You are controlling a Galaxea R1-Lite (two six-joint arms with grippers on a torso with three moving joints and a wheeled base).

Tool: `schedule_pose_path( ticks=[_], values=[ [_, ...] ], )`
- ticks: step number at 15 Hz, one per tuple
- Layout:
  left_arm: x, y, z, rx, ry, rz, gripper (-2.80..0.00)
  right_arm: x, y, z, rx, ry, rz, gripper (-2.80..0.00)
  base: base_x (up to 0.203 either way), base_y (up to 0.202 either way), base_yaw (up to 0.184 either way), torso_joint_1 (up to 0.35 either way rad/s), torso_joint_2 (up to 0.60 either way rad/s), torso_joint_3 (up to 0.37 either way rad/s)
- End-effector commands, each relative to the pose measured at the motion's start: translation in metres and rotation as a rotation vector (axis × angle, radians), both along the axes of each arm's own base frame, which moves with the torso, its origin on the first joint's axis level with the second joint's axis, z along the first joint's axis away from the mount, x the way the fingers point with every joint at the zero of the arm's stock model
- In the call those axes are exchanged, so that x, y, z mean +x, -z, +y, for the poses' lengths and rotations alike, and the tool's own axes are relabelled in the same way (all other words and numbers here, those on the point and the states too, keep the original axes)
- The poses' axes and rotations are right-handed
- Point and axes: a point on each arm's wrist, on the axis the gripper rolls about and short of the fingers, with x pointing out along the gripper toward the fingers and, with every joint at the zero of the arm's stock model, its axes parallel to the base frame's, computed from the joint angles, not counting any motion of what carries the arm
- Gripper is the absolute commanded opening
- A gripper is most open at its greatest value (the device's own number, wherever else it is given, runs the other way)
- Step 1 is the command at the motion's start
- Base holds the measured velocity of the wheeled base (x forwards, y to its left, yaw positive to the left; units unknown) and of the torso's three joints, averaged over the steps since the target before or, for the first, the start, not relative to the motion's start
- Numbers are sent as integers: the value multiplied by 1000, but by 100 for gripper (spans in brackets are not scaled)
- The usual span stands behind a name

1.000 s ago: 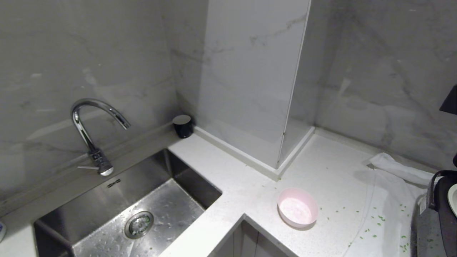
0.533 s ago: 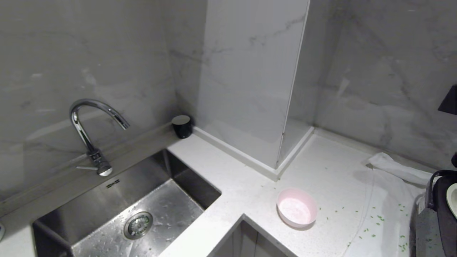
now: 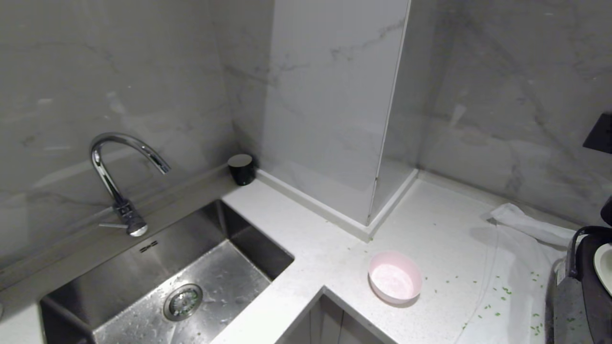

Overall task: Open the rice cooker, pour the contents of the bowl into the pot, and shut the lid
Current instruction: Turn on the tap

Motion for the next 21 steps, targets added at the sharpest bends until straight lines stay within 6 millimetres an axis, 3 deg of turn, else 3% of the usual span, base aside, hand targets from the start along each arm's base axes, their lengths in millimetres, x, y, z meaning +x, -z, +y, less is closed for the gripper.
schedule_pose_path(
  ticks=[1,4,7,9,11,14,18,21],
  values=[
    [0,0,0,0,-3,0,-280,0,0,0,0,0,1,-280,0,0,0,0,0,0],
    [-1,-4,0,-3,-12,-21,-280,0,0,0,-1,0,1,-280,0,0,0,0,0,0],
    [5,-40,0,-18,-13,-15,-280,0,0,0,-2,0,1,-280,0,0,0,0,0,0],
    [28,-68,0,-58,-13,68,-280,0,0,0,0,0,1,-280,0,0,0,0,0,0],
    [65,-90,0,-92,-10,153,-280,0,0,0,-2,0,1,-280,0,0,0,0,0,0],
    [143,-104,0,-134,-42,325,-280,0,0,0,-2,0,1,-280,0,0,0,0,0,0],
    [248,-93,-6,-227,-150,479,-280,0,0,0,-1,0,1,-280,0,0,0,0,0,0],
    [297,-71,-11,-282,-297,530,-280,0,0,0,-2,0,1,-280,0,0,0,0,0,0]
  ],
)
